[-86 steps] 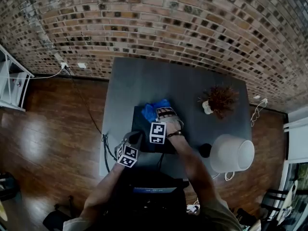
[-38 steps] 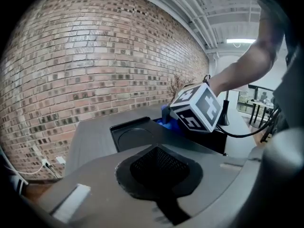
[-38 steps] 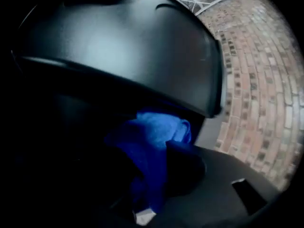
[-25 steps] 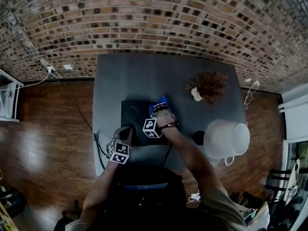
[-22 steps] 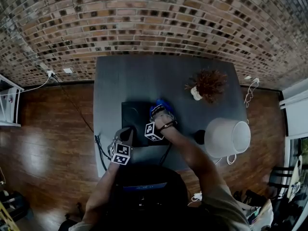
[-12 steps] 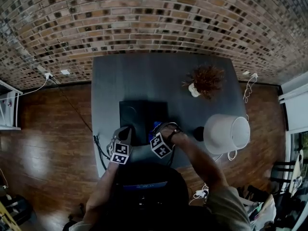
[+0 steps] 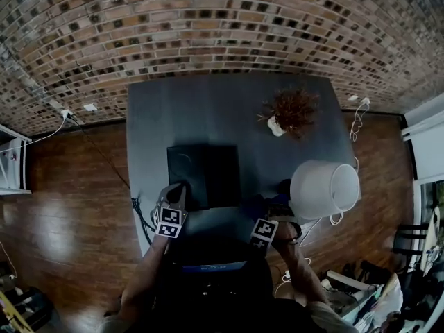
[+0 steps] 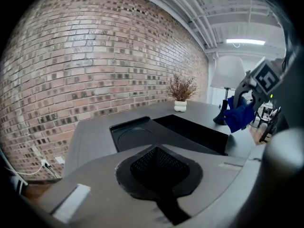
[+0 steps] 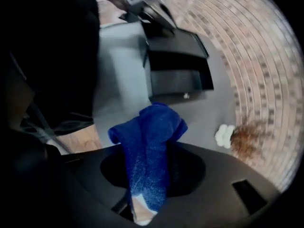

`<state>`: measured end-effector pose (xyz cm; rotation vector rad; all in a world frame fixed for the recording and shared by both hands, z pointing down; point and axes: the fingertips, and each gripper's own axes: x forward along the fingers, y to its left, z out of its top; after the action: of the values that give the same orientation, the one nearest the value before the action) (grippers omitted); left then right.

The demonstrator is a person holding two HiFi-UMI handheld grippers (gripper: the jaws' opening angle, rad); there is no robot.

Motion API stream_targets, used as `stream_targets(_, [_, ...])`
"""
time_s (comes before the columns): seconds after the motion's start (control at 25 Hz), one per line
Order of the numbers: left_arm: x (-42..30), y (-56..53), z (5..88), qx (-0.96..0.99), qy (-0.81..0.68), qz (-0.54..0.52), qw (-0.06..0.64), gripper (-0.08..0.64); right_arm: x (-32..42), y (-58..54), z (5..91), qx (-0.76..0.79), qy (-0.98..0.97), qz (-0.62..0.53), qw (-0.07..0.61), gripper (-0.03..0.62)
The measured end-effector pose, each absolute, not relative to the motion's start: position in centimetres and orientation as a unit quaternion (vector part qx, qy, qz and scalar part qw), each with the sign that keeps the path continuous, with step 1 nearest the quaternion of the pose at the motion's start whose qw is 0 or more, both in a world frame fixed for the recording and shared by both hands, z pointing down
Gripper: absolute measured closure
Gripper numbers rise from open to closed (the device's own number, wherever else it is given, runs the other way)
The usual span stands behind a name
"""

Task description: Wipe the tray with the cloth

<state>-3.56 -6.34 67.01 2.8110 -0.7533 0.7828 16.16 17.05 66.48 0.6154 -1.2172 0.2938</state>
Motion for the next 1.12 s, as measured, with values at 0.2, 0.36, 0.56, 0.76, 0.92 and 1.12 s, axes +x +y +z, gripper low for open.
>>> stream_targets(0.2, [-3.2, -6.3, 67.1, 0.932, -0.25, 0.254, 0.07, 0.557, 18.2, 16.4, 73.8, 0.425, -0.581, 0.212, 0.661, 0.363])
stream_targets(0.36, [-3.5, -6.6, 66.8, 0.933, -0.254, 0.238, 0.09, 0.557, 16.4, 14.2, 69.6, 0.481, -0.612, 0.251, 0.575, 0.143])
stream_targets(0.56, [-4.2, -7.2, 66.4, 0.934, -0.265, 0.196, 0.134, 0.557, 13.1, 7.8, 62.8, 0.542, -0.694, 0.231, 0.413, 0.154])
stream_targets(0.76, [-5.4, -7.6, 67.0, 0.923, -0.278, 0.16, 0.214, 0.557, 11.7, 5.0, 68.7, 0.534, -0.697, 0.395, 0.27, 0.178])
stream_targets(0.92, [-6.0, -8.1, 67.6, 0.906, -0.275, 0.136, 0.293, 0.555, 10.5, 5.2, 72.4, 0.503, -0.667, 0.504, 0.22, 0.187])
stream_targets(1.12, [-5.7, -8.2, 67.7, 0.899, -0.264, 0.128, 0.324, 0.552, 7.2, 3.8, 71.7, 0.456, -0.707, 0.501, 0.204, 0.192])
